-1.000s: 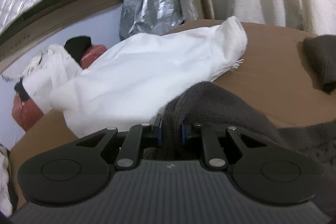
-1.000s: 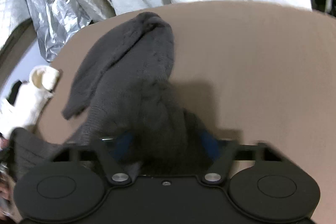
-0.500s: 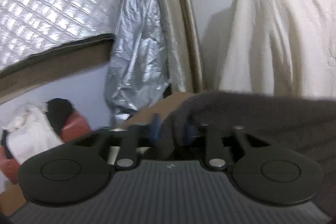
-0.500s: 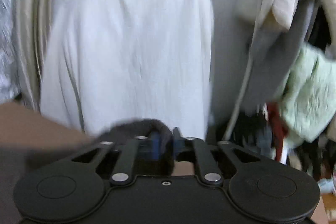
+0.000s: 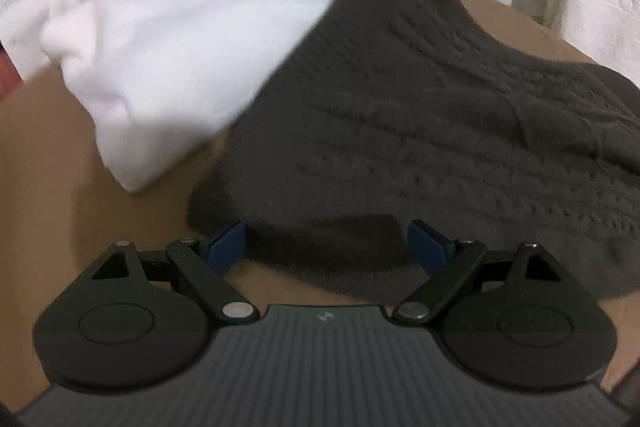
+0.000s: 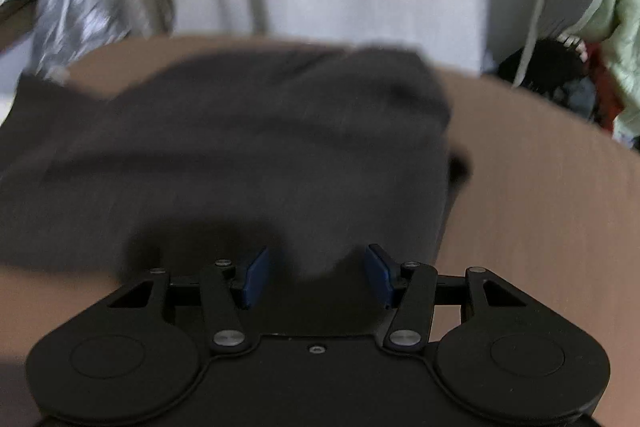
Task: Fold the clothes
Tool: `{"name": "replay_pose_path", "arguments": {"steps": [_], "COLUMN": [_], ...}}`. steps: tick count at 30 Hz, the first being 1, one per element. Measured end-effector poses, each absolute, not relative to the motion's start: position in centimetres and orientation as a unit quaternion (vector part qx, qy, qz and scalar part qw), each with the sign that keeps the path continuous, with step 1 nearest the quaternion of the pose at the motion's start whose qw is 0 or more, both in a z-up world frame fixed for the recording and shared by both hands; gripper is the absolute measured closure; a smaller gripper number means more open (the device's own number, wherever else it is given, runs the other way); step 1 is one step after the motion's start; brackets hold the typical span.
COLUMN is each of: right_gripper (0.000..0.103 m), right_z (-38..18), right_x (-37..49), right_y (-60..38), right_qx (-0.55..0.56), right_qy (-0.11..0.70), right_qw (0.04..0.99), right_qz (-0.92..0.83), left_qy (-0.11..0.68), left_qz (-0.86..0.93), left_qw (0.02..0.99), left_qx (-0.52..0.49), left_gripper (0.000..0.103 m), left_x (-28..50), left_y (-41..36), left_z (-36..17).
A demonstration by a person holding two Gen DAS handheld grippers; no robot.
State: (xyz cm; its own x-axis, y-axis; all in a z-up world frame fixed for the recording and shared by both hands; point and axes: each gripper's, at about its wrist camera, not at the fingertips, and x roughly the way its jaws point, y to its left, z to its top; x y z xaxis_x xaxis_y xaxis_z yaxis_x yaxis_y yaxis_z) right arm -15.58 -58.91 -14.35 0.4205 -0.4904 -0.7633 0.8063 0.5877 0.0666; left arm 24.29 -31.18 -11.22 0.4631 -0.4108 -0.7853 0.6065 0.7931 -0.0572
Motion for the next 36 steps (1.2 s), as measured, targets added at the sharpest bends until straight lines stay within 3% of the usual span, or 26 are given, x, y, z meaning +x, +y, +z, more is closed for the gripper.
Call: {"name": "replay_pose_path", "arguments": {"steps": [2,4,7,14,17,19,20,21,22,23,29,32,36], "right_gripper": [0.042,0.033,0.033,0.033,0.023,0.021,0.023,0.049,0.091,0.090,0.093,0.093,0.092], "right_z": [-15.2,-15.6,-17.0,-19.4,-20.3,-20.6,-20.6,-20.3,-20.1,-19.4,-9.3,-11.2,-17.1], "right_x": [-16.7,-18.1,-21.2,-24.8,-23.3,-22.3,-21.8,-21.2,-20.7,-20.1,-25.5,-28.5,-28.3], "right_y": [-56.7,-55.0,-54.9,-55.5,-55.6,-56.1,-56.5,-56.8,-57.2,-57.3,-48.2,-46.6,-45.5], "right_qx": [0.216,0.219,0.269,0.434,0.438,0.429,0.422,0.405,0.387,0.364,0.256,0.266,0.268], "right_qy": [0.365,0.355,0.346,0.261,0.263,0.261,0.258,0.261,0.264,0.273,0.194,0.253,0.324], "right_qw": [0.815,0.814,0.795,0.792,0.796,0.800,0.804,0.808,0.812,0.820,0.850,0.828,0.801], "right_qz": [-0.394,-0.404,-0.420,-0.342,-0.325,-0.328,-0.331,-0.339,-0.347,-0.347,-0.417,-0.423,-0.426], "left_qy": [0.439,0.472,0.496,0.474,0.463,0.459,0.456,0.446,0.432,0.425,0.398,0.384,0.436], "left_qz": [-0.304,-0.307,-0.299,-0.262,-0.252,-0.262,-0.275,-0.282,-0.287,-0.294,-0.334,-0.354,-0.319], "left_qw": [0.839,0.824,0.815,0.841,0.849,0.848,0.846,0.849,0.854,0.855,0.849,0.845,0.821], "left_qx": [0.099,0.060,0.020,-0.025,-0.046,-0.038,-0.018,0.009,0.038,0.052,0.093,0.114,0.185], "left_gripper": [0.015,0.015,0.015,0.011,0.000,0.000,0.003,0.028,0.075,0.091,0.094,0.094,0.094], "left_x": [24.7,25.5,26.2,27.1,27.6,27.5,27.2,26.6,25.8,25.2,22.4,21.0,19.5], "left_y": [-30.3,-29.6,-28.7,-27.5,-27.3,-28.2,-29.0,-29.8,-30.5,-30.5,-28.1,-26.9,-27.7], "left_z": [-11.4,-12.1,-13.1,-13.2,-13.6,-14.0,-14.1,-14.0,-13.8,-13.2,-9.1,-7.0,-11.6]}}
